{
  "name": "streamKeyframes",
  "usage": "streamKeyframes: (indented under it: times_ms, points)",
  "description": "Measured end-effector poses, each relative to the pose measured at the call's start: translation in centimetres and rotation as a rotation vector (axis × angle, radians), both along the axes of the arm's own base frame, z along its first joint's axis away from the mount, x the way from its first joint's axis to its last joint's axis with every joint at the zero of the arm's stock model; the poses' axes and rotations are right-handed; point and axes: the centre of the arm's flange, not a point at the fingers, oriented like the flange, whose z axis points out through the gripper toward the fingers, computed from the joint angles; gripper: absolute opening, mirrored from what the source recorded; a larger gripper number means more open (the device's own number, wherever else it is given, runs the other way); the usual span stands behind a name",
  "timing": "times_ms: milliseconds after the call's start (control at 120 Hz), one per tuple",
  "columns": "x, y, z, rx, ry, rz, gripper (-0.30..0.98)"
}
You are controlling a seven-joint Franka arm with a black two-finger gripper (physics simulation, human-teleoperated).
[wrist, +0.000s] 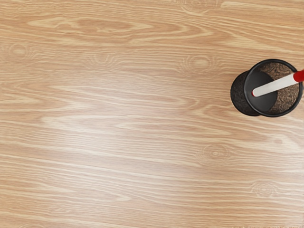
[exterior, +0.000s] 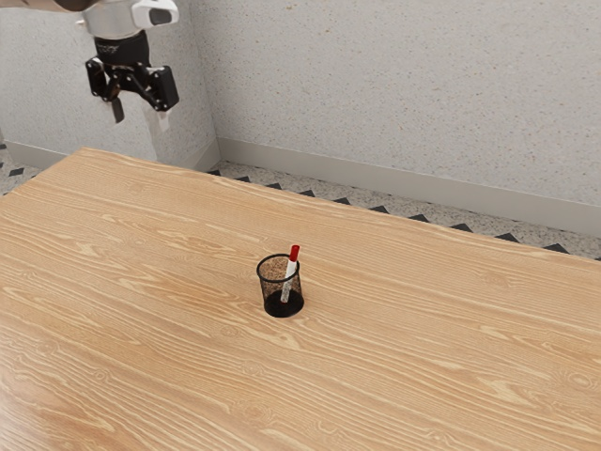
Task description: Take the marker out of the pen holder and place it to the left of the pen holder.
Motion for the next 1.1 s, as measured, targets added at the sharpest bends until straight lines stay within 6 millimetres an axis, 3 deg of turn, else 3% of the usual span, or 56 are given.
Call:
streamKeyframes:
  times_ms: [117,167,217,333,592,758,850,1100]
  points:
    - [0.0,0.0,0.1,-0.004,-0.001,-0.001,0.67]
    - [0.7,-0.3,-1.0,-0.002,0.019,-0.004,0.67]
    - [2.0,-1.3,-3.0,0.0,0.052,-0.021,0.67]
    - [5.7,-4.3,-10.2,0.009,0.143,-0.07,0.67]
    - [10.2,-10.3,-19.1,-0.001,0.173,-0.162,0.67]
    - [12.0,-15.2,-21.9,-0.012,0.166,-0.245,0.67]
    - [12.5,-16.5,-22.4,-0.005,0.159,-0.269,0.67]
    - [15.8,-17.9,-27.0,-0.002,0.149,-0.292,0.67]
